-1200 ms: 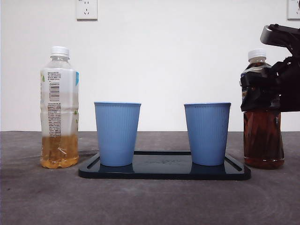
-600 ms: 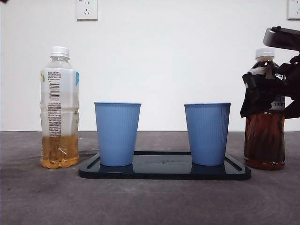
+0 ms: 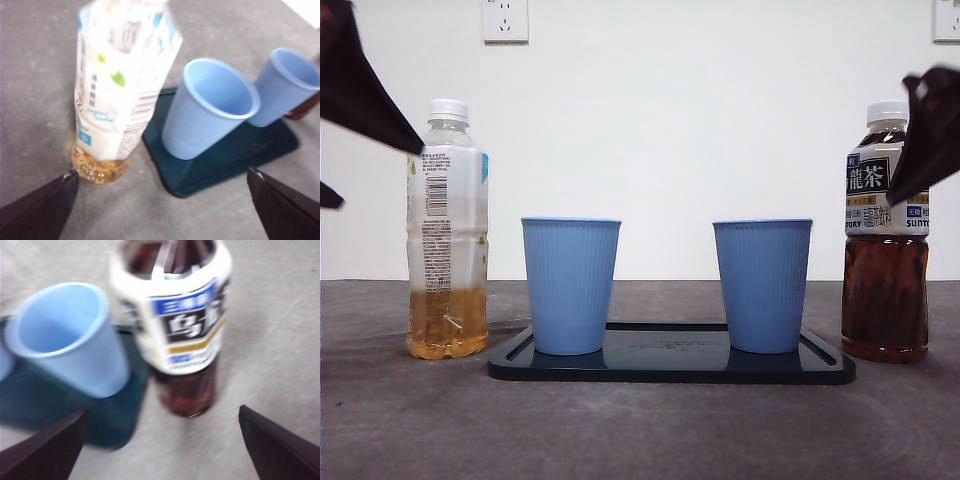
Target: Pour the drink into the cup
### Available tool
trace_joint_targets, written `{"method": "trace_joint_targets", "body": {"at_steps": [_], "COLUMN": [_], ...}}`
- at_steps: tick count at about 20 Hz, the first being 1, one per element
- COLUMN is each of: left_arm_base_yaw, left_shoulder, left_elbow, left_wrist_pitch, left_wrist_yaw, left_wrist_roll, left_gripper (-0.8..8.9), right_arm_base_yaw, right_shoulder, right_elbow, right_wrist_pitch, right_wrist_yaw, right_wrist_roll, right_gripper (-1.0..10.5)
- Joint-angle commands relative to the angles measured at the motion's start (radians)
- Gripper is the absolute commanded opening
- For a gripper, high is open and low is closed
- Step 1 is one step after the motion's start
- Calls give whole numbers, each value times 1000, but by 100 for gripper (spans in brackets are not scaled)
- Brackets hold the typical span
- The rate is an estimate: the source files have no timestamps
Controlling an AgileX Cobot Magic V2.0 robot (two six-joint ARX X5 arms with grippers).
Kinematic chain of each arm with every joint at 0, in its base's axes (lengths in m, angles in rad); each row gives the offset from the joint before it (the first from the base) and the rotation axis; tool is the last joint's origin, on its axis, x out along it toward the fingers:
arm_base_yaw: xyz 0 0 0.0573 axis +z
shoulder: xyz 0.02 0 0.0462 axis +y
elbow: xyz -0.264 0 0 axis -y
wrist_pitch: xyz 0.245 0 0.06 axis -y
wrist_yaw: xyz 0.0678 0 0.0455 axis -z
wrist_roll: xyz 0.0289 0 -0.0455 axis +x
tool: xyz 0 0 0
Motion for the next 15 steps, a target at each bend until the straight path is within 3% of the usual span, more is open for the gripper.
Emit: {"method": "trace_joint_targets", "body": {"at_steps": [1,3,8,15], "left_arm_base_yaw": [-33,-53,-68,-68], "left_shoulder": [72,146,314,504], "left_elbow": [-30,-37,-37,-37], "left_wrist_pitch": [104,182,414,637], "left_wrist_yaw": [-79,-114,-174,-178], "left_wrist_roll": [-10,-8,-5,2], "left_gripper": [632,631,630,626], "right_arm_base_yaw": [27,46,74,77], "right_shoulder": [-71,-126,-165,-165], "right_elbow": [16,25,126,225], "right_wrist_pitch": [-44,-100,-285,-344], "right_wrist_yaw": [-29,-76,-248,-254], "right_wrist_roll": [58,86,75,45], "right_gripper": [477,476,476,476]}}
